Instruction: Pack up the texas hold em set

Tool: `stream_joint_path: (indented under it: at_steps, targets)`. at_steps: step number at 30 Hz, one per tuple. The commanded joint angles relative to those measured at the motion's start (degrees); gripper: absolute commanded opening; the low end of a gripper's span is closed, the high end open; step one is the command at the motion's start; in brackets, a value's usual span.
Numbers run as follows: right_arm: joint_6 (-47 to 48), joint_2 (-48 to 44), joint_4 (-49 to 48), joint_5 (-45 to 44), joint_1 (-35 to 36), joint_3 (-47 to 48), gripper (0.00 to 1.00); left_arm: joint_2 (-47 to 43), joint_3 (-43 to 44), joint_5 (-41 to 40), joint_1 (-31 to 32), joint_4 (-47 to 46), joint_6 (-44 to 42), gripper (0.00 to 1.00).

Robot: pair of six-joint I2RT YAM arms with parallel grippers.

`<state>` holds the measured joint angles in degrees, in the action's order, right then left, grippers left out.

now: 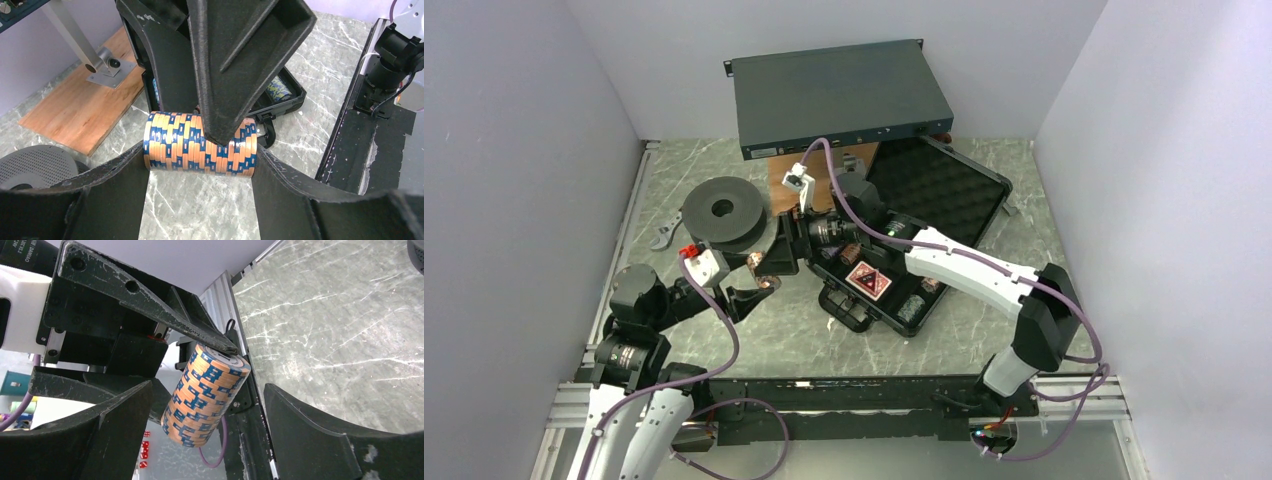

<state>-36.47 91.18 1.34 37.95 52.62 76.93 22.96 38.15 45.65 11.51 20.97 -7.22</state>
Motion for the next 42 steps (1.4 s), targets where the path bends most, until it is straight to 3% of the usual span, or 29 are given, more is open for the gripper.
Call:
stream_joint_path:
  at_steps: [1, 17, 25, 32, 34, 38, 42]
  targets:
    - [0.1, 0.95, 0.32, 1.15, 0.11, 3.12, 0.83, -0.86, 0.95, 0.74, 0.27, -4.0, -1.56, 0.0]
    - [0.17, 2.99, 1.39, 2.7, 0.88, 5.15, 0.63, -1.55, 0.71, -0.84, 0.95, -3.78, -2.09, 0.0]
    - [0.51, 3.3, 2.03, 3.97, 1.93, 6.18, 0.6, -1.52, 0.61, -1.99, 1.37, -3.69, -2.27, 0.0]
    - [1.15, 3.15, 2.99, 4.31, 2.22, 6.32, 0.63, -1.43, 0.61, -2.79, 1.54, -3.44, -2.44, 0.0]
    - [1.05, 3.04, 2.76, 4.59, 2.31, 6.22, 0.55, -1.35, 0.61, -3.0, 1.59, -3.43, -2.44, 0.0]
    - [0.95, 2.91, 2.44, 5.02, 2.31, 6.09, 0.22, -1.17, 0.52, -3.42, 1.67, -3.31, -2.47, 0.0]
    - [1.14, 2.4, 2.74, 4.75, 2.4, 6.09, 0.07, -1.03, 0.6, -4.2, 1.76, -3.19, -2.44, 0.06]
